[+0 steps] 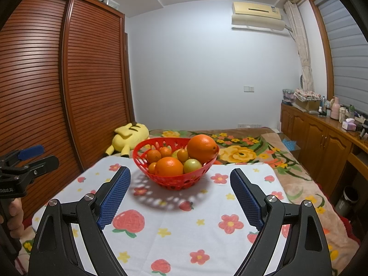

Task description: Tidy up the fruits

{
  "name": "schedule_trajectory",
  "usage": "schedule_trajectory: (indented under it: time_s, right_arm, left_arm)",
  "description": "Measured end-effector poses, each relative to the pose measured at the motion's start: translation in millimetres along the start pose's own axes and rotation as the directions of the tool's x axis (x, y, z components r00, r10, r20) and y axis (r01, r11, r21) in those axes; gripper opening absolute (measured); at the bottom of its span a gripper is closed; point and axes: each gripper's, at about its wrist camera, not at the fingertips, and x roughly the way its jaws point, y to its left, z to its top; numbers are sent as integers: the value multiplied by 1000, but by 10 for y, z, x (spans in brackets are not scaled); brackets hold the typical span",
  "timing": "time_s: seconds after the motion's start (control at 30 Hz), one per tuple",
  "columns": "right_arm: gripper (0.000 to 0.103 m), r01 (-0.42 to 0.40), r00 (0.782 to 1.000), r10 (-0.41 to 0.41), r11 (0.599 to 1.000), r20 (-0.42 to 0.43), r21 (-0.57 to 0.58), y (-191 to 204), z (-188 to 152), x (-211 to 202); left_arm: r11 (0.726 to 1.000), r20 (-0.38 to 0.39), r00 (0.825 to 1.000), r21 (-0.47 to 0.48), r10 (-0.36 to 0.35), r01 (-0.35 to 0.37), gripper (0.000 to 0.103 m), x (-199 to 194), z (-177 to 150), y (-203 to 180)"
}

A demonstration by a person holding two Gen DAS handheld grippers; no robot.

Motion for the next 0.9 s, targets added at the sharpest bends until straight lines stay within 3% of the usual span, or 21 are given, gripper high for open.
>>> schedule_trajectory:
  time_s: [0.9]
  right_arm:
    - [90,1,1000,-1,1000,5,-2,28,10,-9]
  left_arm:
    - [1000,13,1000,3,-4,4,100,-72,13,-64]
